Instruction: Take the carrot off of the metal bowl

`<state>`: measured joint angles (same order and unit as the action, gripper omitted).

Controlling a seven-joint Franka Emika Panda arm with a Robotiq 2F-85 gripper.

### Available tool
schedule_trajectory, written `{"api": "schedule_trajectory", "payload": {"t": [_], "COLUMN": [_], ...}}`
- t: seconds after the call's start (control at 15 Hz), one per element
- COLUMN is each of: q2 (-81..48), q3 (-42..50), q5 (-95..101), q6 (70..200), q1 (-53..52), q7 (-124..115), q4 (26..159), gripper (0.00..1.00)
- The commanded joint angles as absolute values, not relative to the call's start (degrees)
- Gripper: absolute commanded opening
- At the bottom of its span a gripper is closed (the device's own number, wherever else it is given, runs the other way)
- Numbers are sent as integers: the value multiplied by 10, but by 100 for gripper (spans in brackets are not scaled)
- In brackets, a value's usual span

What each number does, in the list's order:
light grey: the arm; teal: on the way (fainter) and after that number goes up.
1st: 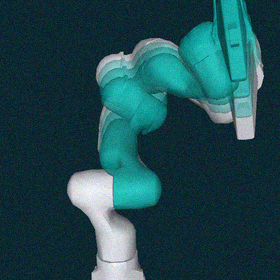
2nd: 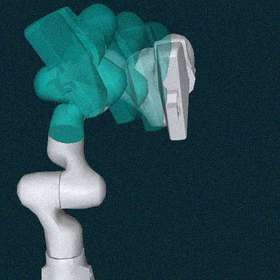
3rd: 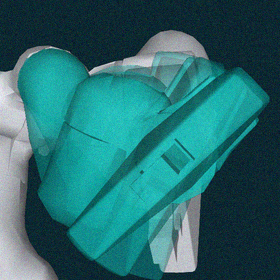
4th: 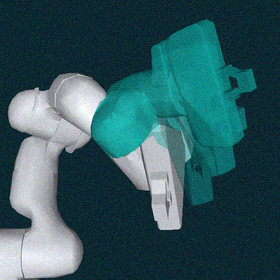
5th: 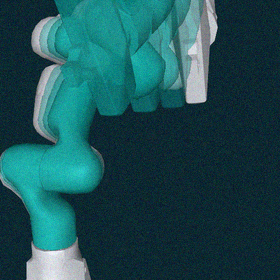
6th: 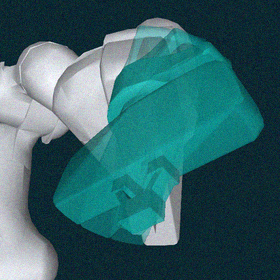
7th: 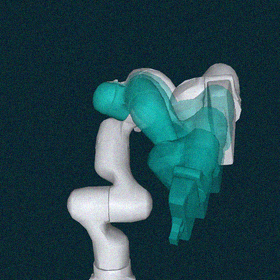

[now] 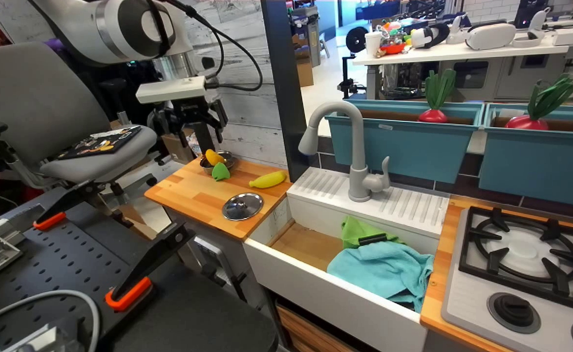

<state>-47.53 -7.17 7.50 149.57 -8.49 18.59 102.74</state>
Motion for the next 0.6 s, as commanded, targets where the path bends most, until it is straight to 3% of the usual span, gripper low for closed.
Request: {"api": "schedule_trajectory", "payload": {"t": [0.0,0.53], "q2": [-543,-627], "q3": [-69,-69], "q5": [98,109], "q6": [1453,1381], "q1": [-105,-132], "q7": [175,172], "q4": [926,809], "gripper": [100,100]}}
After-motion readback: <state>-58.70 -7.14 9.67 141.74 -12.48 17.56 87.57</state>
